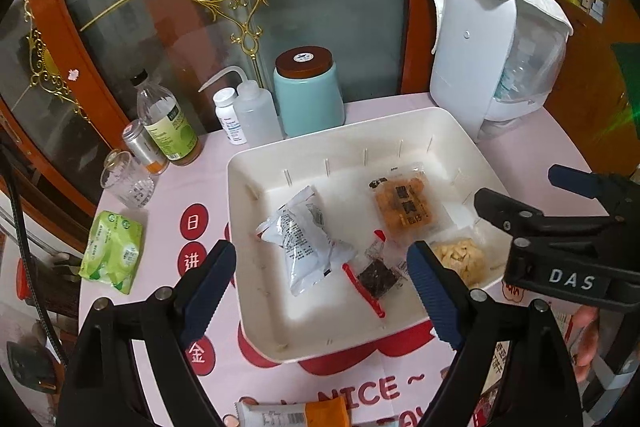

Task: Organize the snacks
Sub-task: 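Carry both packets into the white tray and open both tools, then move both tools back over the remaining snacks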

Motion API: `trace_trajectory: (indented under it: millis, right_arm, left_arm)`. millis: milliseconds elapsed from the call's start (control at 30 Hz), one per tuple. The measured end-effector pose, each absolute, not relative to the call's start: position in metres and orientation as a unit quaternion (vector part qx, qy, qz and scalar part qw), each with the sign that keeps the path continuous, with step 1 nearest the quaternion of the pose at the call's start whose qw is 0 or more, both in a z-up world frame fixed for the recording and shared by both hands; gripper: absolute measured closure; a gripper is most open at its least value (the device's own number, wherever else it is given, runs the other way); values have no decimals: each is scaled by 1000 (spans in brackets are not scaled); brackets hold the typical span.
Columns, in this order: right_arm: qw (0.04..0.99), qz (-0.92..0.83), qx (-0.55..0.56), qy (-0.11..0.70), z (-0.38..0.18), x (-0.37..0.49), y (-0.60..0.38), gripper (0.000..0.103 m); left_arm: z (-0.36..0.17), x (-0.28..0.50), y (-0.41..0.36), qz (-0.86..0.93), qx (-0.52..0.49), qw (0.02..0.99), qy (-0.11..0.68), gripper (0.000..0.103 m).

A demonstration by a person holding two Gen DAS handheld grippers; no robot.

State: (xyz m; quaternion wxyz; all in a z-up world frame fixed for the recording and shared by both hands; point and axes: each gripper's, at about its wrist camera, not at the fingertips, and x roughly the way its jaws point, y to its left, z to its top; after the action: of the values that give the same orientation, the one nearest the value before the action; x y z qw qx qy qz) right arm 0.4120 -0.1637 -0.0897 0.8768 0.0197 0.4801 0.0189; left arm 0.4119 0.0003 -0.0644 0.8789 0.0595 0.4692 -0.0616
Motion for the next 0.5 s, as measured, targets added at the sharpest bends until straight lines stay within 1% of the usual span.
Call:
trace_trajectory:
  millis: [500]
  right_arm:
    - [882, 45, 21, 469, -52, 330, -178, 3]
  left_arm:
    - [-24, 343, 24, -42, 79, 884, 458, 16]
